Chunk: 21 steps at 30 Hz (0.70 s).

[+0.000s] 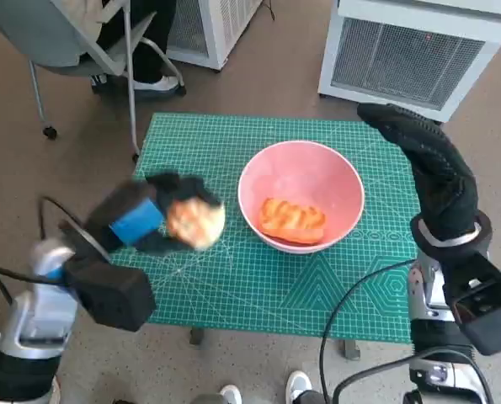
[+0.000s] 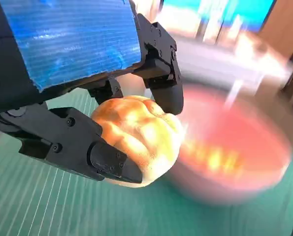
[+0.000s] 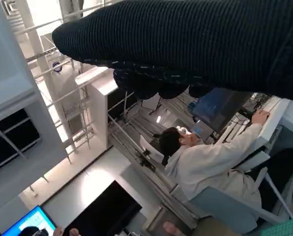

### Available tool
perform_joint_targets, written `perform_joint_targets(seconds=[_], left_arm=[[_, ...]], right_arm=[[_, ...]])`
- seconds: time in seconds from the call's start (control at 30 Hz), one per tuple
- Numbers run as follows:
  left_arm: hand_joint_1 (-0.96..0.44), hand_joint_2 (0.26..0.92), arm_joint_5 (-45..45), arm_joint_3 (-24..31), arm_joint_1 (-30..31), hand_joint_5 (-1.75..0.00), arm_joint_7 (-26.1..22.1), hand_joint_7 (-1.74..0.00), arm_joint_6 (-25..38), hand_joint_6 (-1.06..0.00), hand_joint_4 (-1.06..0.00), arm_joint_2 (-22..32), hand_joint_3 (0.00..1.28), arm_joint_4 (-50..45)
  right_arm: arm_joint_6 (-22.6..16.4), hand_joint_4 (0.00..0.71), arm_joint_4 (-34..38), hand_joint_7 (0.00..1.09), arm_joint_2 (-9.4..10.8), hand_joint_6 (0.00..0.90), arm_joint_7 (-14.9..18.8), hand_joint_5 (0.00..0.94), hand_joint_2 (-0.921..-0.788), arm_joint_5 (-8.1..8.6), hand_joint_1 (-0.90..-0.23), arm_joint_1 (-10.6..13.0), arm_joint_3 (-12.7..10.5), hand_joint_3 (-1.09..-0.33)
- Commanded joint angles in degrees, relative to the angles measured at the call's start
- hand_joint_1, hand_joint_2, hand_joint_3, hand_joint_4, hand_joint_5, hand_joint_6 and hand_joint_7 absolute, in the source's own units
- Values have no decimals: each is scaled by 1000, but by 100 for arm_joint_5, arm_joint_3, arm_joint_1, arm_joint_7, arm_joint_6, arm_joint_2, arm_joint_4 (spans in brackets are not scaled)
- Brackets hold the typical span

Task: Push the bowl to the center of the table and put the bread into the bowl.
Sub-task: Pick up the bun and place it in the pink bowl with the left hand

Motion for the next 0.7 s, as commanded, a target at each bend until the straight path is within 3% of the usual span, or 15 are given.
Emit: perform_joint_targets(seconds=[0.03,0.2,0.5,0.7], left_arm=[[2,920,130,-98,-464,-1162,293,-1170,-205,-652,-664,-213,64,-38],[2,920,321,-446,-1192,-1149,454,-1171,-518,-662,-667,-471,58,416],[2,920,471,-1152,-2370,-1128,331,-1166,-869,-664,-689,-1037,49,1867],[1,921,581,-1544,-2919,-1274,292,-1161,-1064,-641,-577,-1458,108,3089]], right_arm=[[21,260,84,545,-16,40,54,1,-921,-2,-586,-15,6,-757],[-1,261,133,546,10,40,44,1,-921,-3,-579,-42,4,-758],[-33,262,154,544,57,42,5,2,-921,-42,-577,-64,1,-756],[-20,263,121,541,59,44,-12,2,-921,-55,-586,-41,-7,-755]])
